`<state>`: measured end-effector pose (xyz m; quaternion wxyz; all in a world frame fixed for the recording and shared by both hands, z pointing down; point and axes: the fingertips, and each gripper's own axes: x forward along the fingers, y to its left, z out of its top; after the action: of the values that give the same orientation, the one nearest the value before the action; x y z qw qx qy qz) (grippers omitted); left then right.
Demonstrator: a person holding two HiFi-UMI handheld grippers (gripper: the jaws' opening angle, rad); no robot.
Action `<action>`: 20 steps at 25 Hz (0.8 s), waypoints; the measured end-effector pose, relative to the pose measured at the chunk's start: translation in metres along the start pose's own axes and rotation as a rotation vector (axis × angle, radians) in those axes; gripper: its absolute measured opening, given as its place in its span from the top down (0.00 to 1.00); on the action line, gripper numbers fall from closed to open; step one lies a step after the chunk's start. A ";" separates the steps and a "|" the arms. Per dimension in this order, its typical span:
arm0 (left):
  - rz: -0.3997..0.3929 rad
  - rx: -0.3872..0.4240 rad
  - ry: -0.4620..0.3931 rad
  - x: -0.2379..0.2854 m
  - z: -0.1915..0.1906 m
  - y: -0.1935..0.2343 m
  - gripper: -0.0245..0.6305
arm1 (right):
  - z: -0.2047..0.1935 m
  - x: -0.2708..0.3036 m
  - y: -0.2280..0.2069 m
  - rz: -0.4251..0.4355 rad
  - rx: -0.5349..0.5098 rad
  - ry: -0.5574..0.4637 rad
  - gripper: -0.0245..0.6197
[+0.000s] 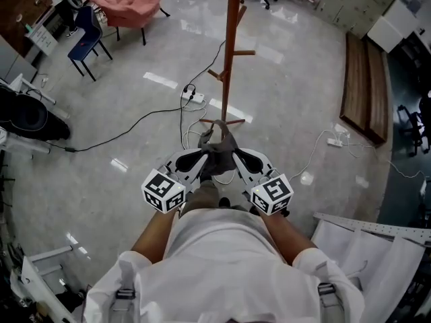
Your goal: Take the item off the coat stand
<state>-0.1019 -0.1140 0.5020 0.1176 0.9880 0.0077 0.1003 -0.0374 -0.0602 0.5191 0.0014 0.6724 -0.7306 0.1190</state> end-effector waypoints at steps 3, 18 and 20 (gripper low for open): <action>0.025 0.015 -0.017 -0.008 0.006 -0.018 0.92 | 0.007 -0.016 0.007 0.006 0.000 -0.015 0.90; 0.182 0.060 -0.110 -0.015 0.011 -0.056 0.92 | 0.009 -0.056 0.024 -0.023 -0.040 -0.093 0.90; 0.184 0.051 -0.112 -0.009 0.010 -0.058 0.92 | 0.009 -0.058 0.018 -0.038 -0.039 -0.113 0.90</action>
<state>-0.1079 -0.0604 0.4773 0.0828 0.9912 -0.0874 0.0549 -0.0480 -0.0035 0.4975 -0.0245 0.6916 -0.7188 0.0665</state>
